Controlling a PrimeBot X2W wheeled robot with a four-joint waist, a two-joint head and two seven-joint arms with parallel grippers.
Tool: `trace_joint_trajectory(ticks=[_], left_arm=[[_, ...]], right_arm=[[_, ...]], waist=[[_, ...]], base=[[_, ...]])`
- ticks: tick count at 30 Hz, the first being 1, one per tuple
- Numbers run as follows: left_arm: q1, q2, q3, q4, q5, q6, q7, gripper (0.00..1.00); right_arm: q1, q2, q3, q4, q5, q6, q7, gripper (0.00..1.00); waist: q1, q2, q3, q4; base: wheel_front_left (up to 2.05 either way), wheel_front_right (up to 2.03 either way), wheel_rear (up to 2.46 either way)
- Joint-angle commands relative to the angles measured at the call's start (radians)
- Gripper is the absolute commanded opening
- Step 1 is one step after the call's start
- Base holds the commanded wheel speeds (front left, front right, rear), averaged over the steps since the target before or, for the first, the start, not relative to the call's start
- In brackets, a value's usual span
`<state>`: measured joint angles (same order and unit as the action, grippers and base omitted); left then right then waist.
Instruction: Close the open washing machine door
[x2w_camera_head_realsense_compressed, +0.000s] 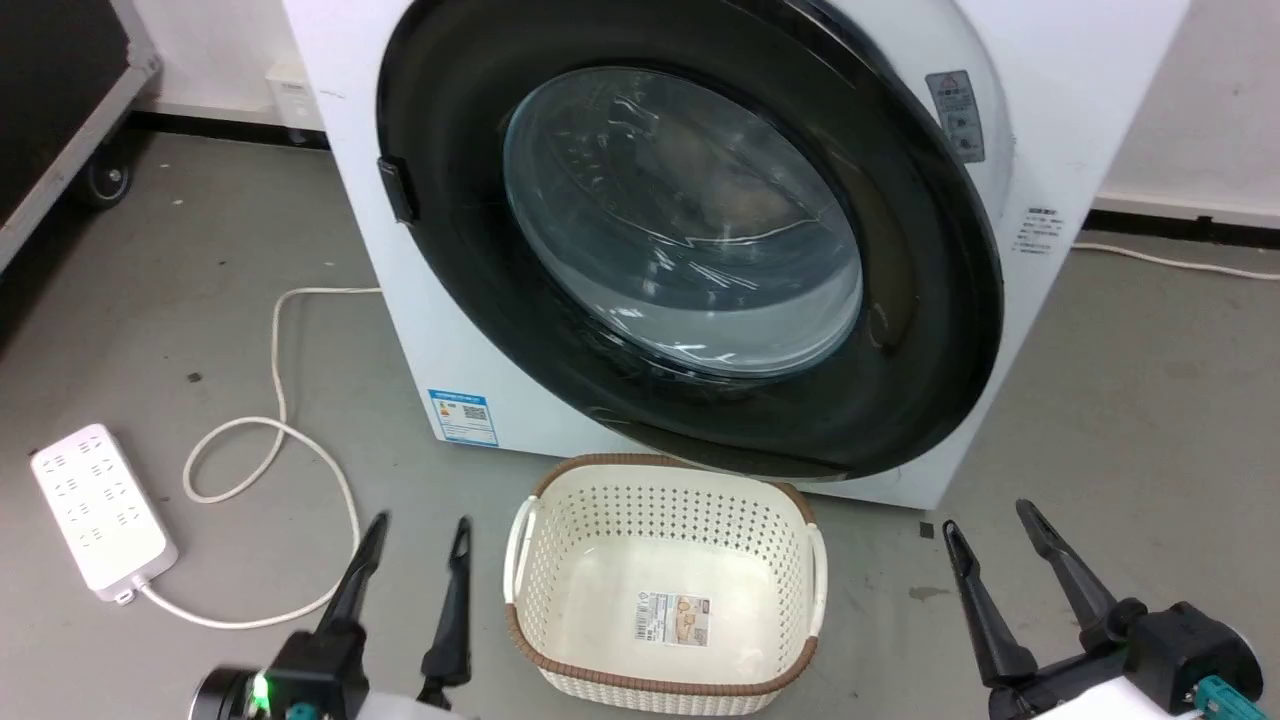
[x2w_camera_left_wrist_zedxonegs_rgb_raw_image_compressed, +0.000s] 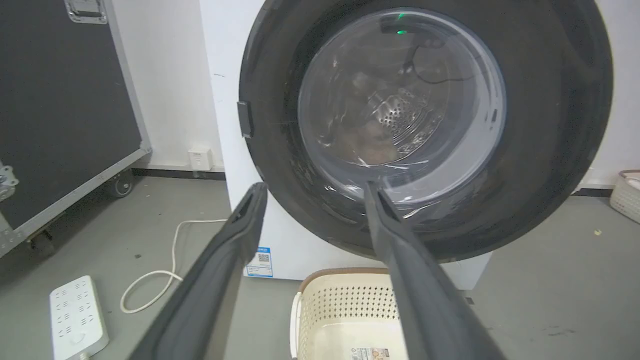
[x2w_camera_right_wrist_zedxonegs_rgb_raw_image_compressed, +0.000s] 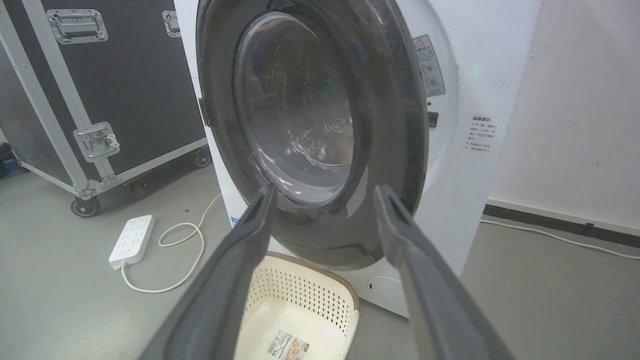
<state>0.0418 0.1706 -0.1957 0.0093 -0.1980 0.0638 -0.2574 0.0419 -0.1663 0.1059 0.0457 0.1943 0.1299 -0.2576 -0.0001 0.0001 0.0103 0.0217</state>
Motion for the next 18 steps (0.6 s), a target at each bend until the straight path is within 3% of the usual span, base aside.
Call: trace_joint_trajectory(ticks=[1,7,9,13,16,18], left_arm=[[0.014,-0.003,0.008,-0.001,0.007,0.007,-0.004,1.0],[0.041,-0.033,0.004,-0.027,0.084,0.005,-0.004,1.0],[0.036,-0.034,-0.001,-0.032,0.104,-0.001,-0.004,1.0],[0.004,-0.04,-0.008,-0.037,0.127,-0.017,-0.004,1.0],[-0.029,-0.05,-0.014,-0.036,0.142,-0.023,-0.004,1.0],[-0.054,-0.065,-0.028,-0.041,0.158,-0.016,-0.004,1.0]], right_arm=[[0.019,0.006,0.002,0.001,-0.001,0.001,-0.004,1.0],[0.022,0.018,0.004,-0.007,0.005,0.001,-0.004,1.0],[0.012,0.012,-0.001,-0.011,-0.006,0.001,-0.004,0.0],[-0.035,-0.017,0.018,-0.024,-0.001,0.001,-0.004,0.0],[-0.1,-0.077,0.062,-0.016,0.016,0.001,-0.003,0.0],[-0.19,-0.152,0.108,0.001,0.064,0.001,0.022,0.0]], waist=[[0.0001,-0.0001,-0.002,0.004],[0.0001,-0.0001,0.018,0.043],[0.0001,-0.0001,0.031,0.057],[0.0001,-0.0001,0.08,0.083],[0.0001,-0.0001,0.127,0.098],[0.0001,-0.0001,0.176,0.111]], base=[[0.0,0.0,0.0],[0.0,0.0,0.0],[0.0,0.0,0.0],[0.0,0.0,0.0],[0.0,0.0,0.0],[0.0,0.0,0.0]])
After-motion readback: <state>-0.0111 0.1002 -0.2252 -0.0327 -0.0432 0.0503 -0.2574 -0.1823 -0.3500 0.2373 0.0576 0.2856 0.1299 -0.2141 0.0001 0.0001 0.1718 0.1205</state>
